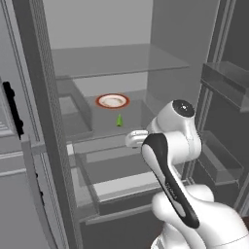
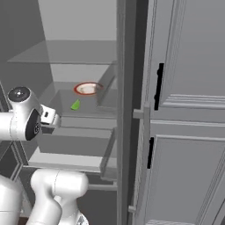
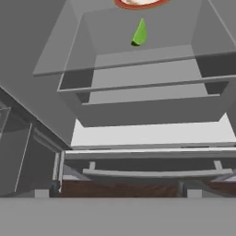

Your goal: Grab a lemon wedge from the fridge and one ice cube from the ice bowl, and put them in the glass of lemonade.

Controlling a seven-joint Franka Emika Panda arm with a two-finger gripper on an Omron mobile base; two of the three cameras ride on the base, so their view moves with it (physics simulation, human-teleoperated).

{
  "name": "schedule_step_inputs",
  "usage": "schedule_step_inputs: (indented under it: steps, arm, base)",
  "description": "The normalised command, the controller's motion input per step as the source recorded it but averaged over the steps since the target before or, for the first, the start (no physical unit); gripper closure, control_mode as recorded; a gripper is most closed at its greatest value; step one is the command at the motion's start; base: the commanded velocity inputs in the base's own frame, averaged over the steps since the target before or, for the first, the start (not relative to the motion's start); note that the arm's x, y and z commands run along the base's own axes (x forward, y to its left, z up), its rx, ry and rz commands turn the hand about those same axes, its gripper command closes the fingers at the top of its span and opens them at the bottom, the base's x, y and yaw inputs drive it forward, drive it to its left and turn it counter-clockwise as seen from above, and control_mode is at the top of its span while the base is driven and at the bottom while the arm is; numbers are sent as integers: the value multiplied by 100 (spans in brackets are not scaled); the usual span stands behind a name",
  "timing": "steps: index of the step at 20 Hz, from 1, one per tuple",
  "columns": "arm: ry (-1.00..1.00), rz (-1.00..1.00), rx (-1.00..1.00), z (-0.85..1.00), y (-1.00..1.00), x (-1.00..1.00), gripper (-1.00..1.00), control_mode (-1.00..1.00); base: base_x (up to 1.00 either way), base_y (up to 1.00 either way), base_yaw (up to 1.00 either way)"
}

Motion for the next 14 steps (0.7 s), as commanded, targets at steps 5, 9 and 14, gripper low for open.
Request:
schedule_step_inputs:
  steps: [5, 9, 14]
  arm:
    - [0, 0, 0, 0, 0, 0, -100, 100]
    - [0, 0, 0, 0, 0, 0, -100, 100]
    - [0, 0, 0, 0, 0, 0, -100, 100]
  base:
    - [41, 4, -1]
    - [44, 7, 0]
    - [53, 9, 1]
